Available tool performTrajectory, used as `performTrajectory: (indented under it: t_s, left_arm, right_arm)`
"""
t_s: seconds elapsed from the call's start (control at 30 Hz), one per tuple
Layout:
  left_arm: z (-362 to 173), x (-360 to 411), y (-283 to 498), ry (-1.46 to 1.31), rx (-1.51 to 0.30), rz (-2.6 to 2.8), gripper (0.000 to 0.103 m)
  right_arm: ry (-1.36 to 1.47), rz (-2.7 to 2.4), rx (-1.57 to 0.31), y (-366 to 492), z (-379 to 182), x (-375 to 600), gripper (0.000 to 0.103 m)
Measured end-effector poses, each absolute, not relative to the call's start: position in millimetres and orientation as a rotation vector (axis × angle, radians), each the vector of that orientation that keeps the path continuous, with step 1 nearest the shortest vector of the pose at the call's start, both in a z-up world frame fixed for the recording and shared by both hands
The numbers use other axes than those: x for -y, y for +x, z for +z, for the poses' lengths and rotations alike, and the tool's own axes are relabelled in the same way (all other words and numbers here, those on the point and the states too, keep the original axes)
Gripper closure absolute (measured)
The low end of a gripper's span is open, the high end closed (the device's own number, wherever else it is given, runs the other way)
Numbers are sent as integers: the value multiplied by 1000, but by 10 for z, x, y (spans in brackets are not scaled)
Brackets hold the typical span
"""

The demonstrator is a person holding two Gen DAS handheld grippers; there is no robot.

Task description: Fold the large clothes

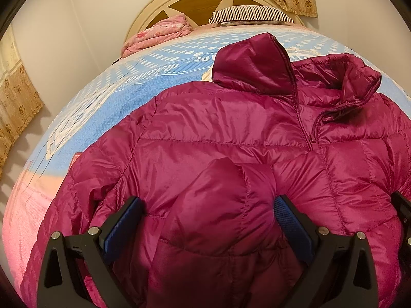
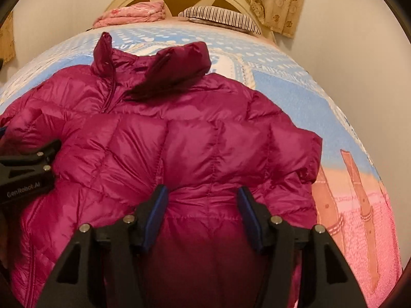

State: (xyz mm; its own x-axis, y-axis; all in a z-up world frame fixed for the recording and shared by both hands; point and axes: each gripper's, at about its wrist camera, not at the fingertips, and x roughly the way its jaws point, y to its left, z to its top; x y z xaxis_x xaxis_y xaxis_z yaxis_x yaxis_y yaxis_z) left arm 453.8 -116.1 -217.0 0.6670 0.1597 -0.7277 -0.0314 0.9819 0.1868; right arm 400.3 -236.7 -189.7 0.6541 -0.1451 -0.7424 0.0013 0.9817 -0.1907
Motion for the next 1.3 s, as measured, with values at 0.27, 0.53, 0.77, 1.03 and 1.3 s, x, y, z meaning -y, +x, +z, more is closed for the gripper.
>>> performTrajectory:
  t_s: [0.27,0.53,0.77,1.03,1.3]
  left_arm:
    - [-1756,1096,4449,234,-797,55,1]
    - [-1234,775,5130,177,-753,93,1]
    - [-1227,189,5192,104,-788,143,1]
    - [-1491,-1499,3781,201,-797,383,1]
    - [-1928,-2882,2527,53,-905,641,1]
  right_arm:
    - [-156,-23,-878,4060,-1707,2475,35]
    - [-99,-37,-760,4592,-1060,2635,19]
    - [-68,-2,-755,4618,-1053,2521,19]
    - [-162,246,-733,3921,-1117,1498,13]
    - [-368,489,-693,3092,-1349,23,9]
